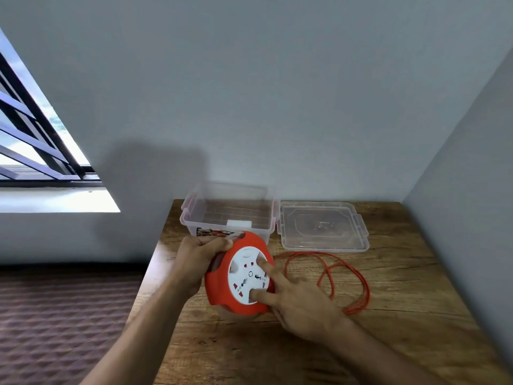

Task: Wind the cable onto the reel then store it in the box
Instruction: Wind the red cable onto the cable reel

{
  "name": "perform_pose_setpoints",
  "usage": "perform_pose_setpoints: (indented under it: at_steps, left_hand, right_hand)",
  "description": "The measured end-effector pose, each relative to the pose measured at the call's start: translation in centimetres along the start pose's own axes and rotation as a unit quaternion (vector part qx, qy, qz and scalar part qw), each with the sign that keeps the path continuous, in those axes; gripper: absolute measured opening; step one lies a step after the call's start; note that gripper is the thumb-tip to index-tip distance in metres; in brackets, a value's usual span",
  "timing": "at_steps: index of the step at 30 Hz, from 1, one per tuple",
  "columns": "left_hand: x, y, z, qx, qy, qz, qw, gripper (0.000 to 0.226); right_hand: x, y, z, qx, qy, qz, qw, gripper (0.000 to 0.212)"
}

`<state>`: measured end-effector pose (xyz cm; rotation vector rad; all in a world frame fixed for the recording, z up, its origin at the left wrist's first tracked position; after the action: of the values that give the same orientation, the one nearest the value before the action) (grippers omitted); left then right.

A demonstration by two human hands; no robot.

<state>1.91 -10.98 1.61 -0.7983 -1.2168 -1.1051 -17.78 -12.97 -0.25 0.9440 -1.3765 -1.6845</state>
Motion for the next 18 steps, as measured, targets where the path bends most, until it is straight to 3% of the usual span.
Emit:
perform_pose_setpoints:
  at_steps: [4,7,10,12,14,16,18]
  left_hand:
    - [-0.8,-0.4,0.3,0.010,-0.010,0.019,1.000,0.038]
    - [-1.0,-1.1,0.5,0.022,-0.029,0.039,0.999,0.025]
    - [-1.4,-1.5,0.9,0.033,-0.049,0.050,0.997,0.031]
    - [-1.7,-2.0,1.0,0.028,-0.050,0.035,0.998,0.032]
    - [-2.1,-2.7,1.4,0.012,-0.038,0.022,0.999,0.023]
    - [-3.0,-3.5,1.6,-0.016,-0.024,0.022,0.999,0.020]
    - [-3.2,-4.0,2.0,-0.025,-0.026,0.024,0.999,0.015]
  right_hand:
    - [0.0,0.4,0.1,-0.099,0.005,-0.003,0.995,0.045]
    - [-1.6,1.6,0.5,-0.056,-0.020,-0.039,0.997,0.048]
    - [-3.0,1.9,0.6,-0.005,-0.070,-0.122,0.990,0.045]
    - [-3.3,1.4,0.4,-0.021,-0.133,-0.219,0.966,0.048]
    - [-3.4,0.6,0.1,-0.060,-0.193,-0.389,0.899,0.055]
    - [-3.7,-0.4,0.4,-0.079,-0.235,-0.598,0.762,0.056]
    - [-3.2,-0.2,0.9,-0.073,-0.267,-0.712,0.646,0.059]
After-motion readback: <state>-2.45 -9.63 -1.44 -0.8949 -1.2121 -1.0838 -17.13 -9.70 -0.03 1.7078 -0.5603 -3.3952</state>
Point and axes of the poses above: each hand's wrist, its own z-axis away from the middle knuckle, its own y-axis out of the back of the hand, x = y × z, the point moved 7 cm from there along -z, towards the middle knuckle, and after that the axes turned 8 degrees about -x, right-handed, at the moved point
